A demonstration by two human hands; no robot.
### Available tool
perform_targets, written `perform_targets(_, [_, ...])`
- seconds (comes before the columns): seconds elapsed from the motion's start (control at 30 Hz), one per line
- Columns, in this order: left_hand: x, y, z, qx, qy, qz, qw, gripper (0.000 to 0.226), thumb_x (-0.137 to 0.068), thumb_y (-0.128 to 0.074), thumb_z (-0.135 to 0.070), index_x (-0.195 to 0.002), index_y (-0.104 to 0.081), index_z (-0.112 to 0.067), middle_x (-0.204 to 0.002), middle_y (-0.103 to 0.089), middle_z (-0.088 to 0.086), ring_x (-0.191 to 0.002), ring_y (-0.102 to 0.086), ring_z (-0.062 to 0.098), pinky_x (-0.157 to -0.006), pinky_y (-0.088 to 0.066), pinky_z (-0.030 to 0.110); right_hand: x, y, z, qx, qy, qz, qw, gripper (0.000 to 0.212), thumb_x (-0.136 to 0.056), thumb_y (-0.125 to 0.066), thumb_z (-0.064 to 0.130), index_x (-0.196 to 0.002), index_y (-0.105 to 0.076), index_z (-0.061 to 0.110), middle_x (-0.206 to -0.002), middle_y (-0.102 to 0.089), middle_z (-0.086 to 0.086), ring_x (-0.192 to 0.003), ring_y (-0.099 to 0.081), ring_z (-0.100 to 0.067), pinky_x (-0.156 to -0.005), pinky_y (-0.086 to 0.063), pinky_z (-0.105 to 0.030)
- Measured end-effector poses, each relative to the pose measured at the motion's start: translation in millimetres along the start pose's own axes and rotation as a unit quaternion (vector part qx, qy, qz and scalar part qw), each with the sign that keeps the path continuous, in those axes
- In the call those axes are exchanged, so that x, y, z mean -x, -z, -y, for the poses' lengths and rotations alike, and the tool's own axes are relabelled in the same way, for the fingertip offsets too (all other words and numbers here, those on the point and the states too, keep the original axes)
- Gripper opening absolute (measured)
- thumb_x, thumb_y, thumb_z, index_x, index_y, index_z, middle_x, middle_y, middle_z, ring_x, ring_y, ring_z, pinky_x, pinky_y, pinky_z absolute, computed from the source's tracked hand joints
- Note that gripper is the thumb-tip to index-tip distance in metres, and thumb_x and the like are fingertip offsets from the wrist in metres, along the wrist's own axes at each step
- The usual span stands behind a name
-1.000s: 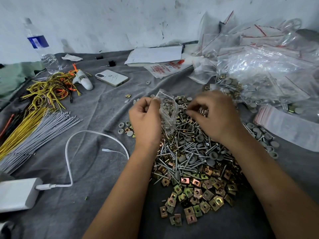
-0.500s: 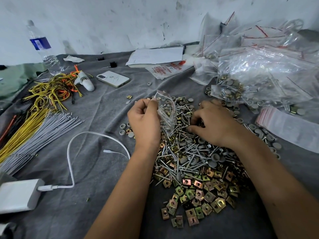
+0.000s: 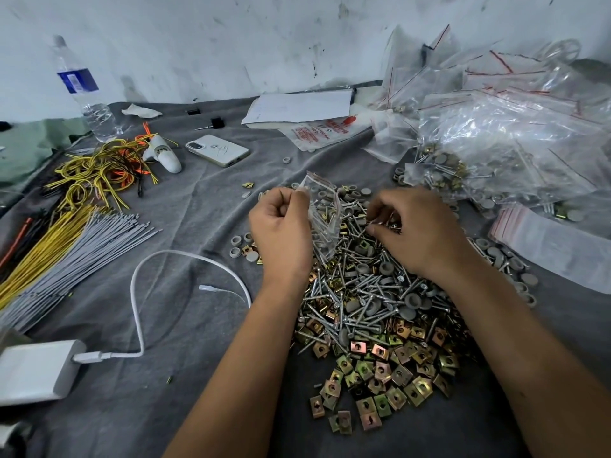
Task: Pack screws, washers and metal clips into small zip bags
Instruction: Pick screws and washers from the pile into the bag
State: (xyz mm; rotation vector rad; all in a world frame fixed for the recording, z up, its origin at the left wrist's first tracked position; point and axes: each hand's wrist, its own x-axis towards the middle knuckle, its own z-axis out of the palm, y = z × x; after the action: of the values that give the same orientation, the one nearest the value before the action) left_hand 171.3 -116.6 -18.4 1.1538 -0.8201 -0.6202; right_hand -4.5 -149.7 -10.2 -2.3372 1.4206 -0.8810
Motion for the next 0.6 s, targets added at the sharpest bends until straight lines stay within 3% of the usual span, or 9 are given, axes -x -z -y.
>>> perform_targets(0.1, [0.6, -0.4, -0.2, 0.007, -0.001, 0.004, 1.0, 0.037, -0.086, -0.062, -0.023, -0.051, -0.051, -0.027, -0.057, -0.039, 0.0, -0.061, -0.033, 0.024, -0.062, -0.03, 0.043, 1.8, -0.9, 3.2, 0.083, 0.005, 0.08, 0.993, 0.023, -0.086, -0.074, 0.049, -0.102, -0.073, 0.033, -0.098, -0.05, 0.01, -0.112, -0.048, -0.02, -0.096, -0.045, -0.041])
perform_targets(0.2, [0.6, -0.8, -0.1, 0.011, -0.004, 0.006, 1.0, 0.036, -0.087, -0.062, -0.022, -0.053, -0.049, -0.026, -0.057, -0.038, 0.0, -0.061, -0.031, 0.023, -0.06, -0.028, 0.04, 0.0, -0.5, 5.6, 0.123, -0.013, 0.129, 0.984, 0.029, -0.088, -0.068, 0.056, -0.106, -0.072, 0.034, -0.099, -0.044, 0.009, -0.116, -0.041, -0.022, -0.1, -0.043, -0.045])
perform_targets(0.33, [0.1, -1.1, 0.6, 0.013, -0.004, 0.006, 1.0, 0.037, -0.087, -0.062, -0.022, -0.054, -0.046, -0.026, -0.056, -0.036, -0.001, -0.058, -0.03, 0.02, -0.057, -0.027, 0.034, -1.1, 1.5, 6.8, 0.108, -0.003, 0.157, 0.982, 0.017, -0.089, -0.07, 0.051, -0.099, -0.069, 0.036, -0.093, -0.037, 0.016, -0.11, -0.031, -0.014, -0.102, -0.037, -0.044])
perform_targets(0.47, [-1.3, -1.6, 2.1, 0.011, 0.0, 0.01, 1.0, 0.038, -0.086, -0.062, -0.022, -0.051, -0.049, -0.026, -0.055, -0.036, -0.002, -0.057, -0.029, 0.02, -0.057, -0.025, 0.033, 2.6, 2.5, 7.5, 0.081, 0.04, 0.148, 0.985, 0.014, -0.087, -0.075, 0.043, -0.092, -0.064, 0.038, -0.109, -0.047, 0.014, -0.111, -0.026, -0.008, -0.105, -0.031, -0.045])
perform_targets(0.53, [-1.5, -1.7, 2.5, 0.008, 0.002, 0.009, 1.0, 0.038, -0.086, -0.062, -0.022, -0.051, -0.05, -0.026, -0.055, -0.036, -0.002, -0.057, -0.029, 0.02, -0.057, -0.025, 0.034, 2.8, 1.5, 7.5, 0.077, 0.056, 0.132, 0.987, 0.011, -0.089, -0.074, 0.038, -0.093, -0.065, 0.034, -0.106, -0.051, 0.015, -0.109, -0.031, -0.007, -0.104, -0.033, -0.045])
perform_targets(0.6, [-1.8, -1.5, 3.1, 0.004, 0.002, 0.008, 1.0, 0.037, -0.086, -0.062, -0.023, -0.051, -0.05, -0.025, -0.055, -0.037, -0.001, -0.058, -0.03, 0.021, -0.058, -0.026, 0.036, 2.7, 1.3, 7.8, 0.015, 0.055, 0.083, 0.995, 0.009, -0.092, -0.071, 0.031, -0.094, -0.063, 0.032, -0.101, -0.058, 0.014, -0.102, -0.046, -0.008, -0.092, -0.042, -0.034])
